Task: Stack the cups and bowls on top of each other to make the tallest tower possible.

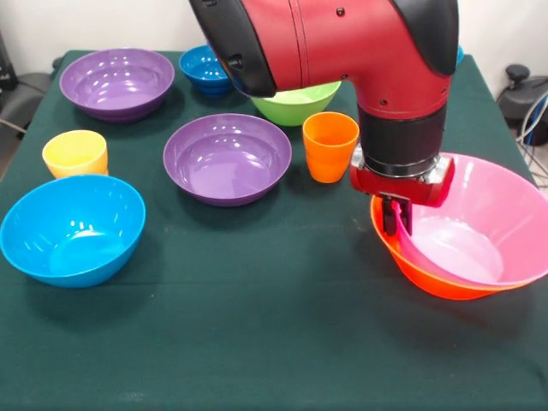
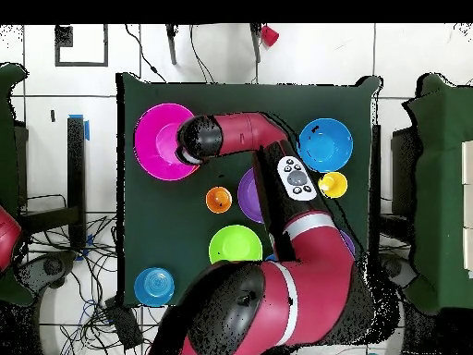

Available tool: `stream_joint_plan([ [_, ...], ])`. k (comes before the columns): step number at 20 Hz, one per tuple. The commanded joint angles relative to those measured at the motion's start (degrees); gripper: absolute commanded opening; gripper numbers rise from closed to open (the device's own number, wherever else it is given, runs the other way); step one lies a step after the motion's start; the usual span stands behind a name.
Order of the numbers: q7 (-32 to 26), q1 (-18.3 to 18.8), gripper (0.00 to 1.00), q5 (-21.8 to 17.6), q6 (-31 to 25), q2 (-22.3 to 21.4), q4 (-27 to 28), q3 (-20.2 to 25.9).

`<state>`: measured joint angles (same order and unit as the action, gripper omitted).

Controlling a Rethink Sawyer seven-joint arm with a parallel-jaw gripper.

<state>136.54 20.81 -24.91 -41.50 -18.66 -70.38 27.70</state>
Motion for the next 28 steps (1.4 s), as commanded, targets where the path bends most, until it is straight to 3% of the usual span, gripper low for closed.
stream_joint_plan([
  [1,-12.76,0.17,0.00,-10.37,7.79,9.74,5.37,-1.90],
  [6,-11.65,-1.08,0.00,-10.55,9.92,9.58,5.70,-3.55],
  [20,-16.98,1.62,0.00,-7.71,1.44,9.13,4.60,-2.23],
  [28,-19.37,2.89,0.00,-9.09,1.47,9.48,4.51,-1.75],
])
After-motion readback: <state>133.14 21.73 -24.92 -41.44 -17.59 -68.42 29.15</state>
